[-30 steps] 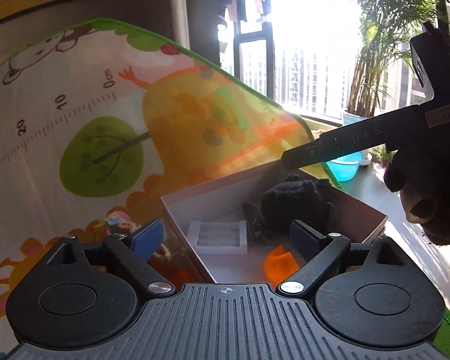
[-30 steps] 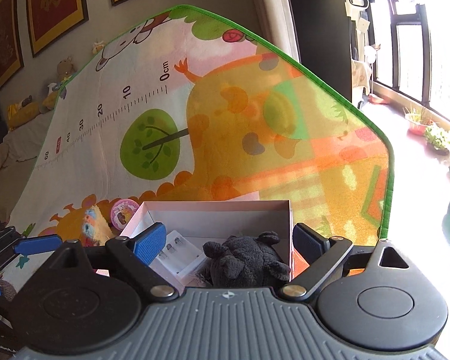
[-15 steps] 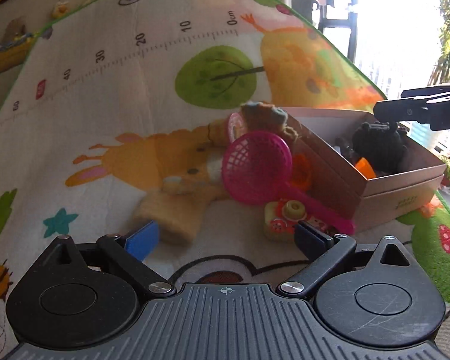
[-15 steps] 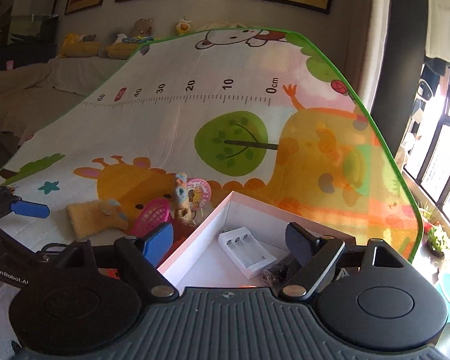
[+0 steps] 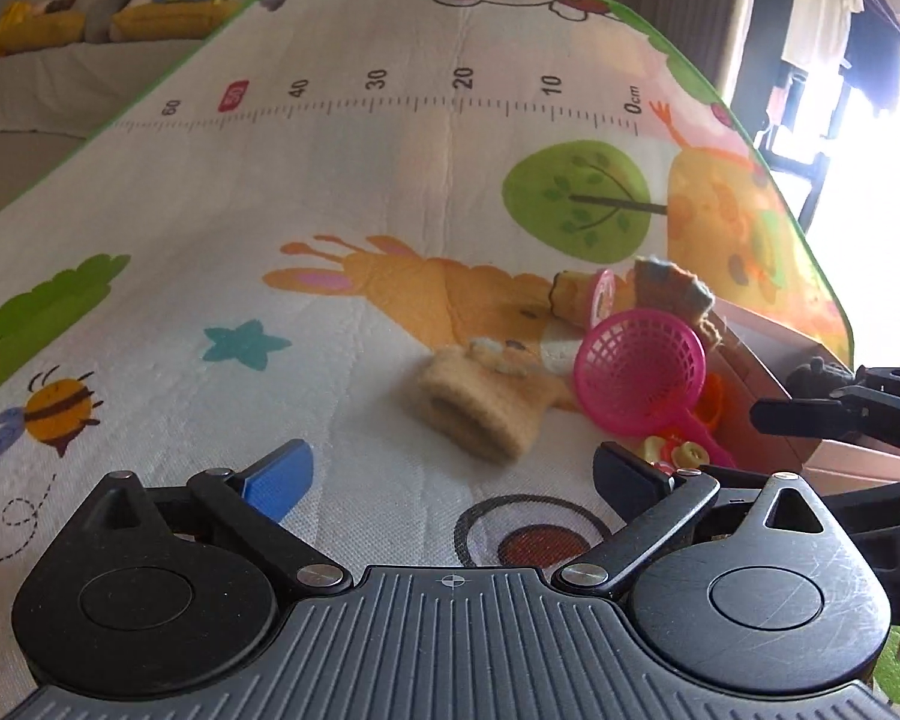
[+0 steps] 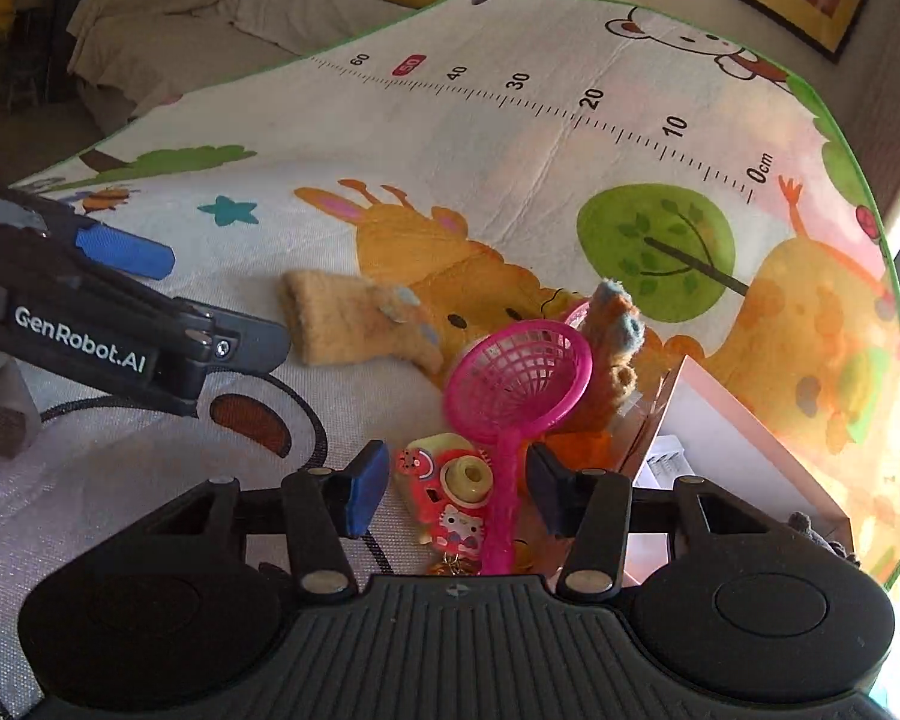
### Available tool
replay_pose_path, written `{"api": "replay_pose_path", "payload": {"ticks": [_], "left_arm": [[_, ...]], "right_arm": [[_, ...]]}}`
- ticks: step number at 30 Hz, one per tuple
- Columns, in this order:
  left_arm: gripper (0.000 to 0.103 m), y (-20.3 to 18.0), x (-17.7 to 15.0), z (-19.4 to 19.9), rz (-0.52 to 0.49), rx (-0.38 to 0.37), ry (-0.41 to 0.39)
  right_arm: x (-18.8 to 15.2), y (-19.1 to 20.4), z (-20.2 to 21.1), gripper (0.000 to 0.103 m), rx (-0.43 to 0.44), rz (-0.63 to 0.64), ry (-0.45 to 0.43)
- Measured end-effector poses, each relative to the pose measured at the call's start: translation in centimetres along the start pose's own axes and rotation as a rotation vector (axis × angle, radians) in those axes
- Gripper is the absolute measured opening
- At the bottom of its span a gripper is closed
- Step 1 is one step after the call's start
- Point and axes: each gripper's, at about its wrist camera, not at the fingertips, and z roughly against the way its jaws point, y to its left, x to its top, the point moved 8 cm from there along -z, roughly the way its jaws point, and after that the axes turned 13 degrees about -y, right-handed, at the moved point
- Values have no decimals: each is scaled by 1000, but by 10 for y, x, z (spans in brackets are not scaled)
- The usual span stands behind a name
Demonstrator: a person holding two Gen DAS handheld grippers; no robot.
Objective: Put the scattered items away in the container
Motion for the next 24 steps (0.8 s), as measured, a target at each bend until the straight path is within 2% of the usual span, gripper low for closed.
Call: {"api": "replay_pose_path", "payload": {"ticks": [3, 6, 9, 11, 15, 19, 24], "left_arm": [[102, 2, 0, 0, 20, -7, -2], [103, 6, 0, 0, 51, -4, -2], [103, 8, 0, 0, 72, -4, -4], [103, 8, 0, 0, 73, -6, -6], [103, 8, 0, 0, 72, -5, -9], [103, 8, 0, 0, 76, -1, -8], [103, 8, 0, -1, 73, 2, -7]], "right_arm": [[-5, 3, -14, 51, -20, 18, 35], [-9, 3, -25, 63, -48, 26, 38], [-8, -1, -30, 68, -60, 5, 41], [-7, -2, -31, 68, -49, -10, 46], [-8, 0, -25, 52, -3, -51, 58], [-9, 8, -6, 52, 41, -68, 45], [-12, 32, 33, 51, 179, -94, 27]]}}
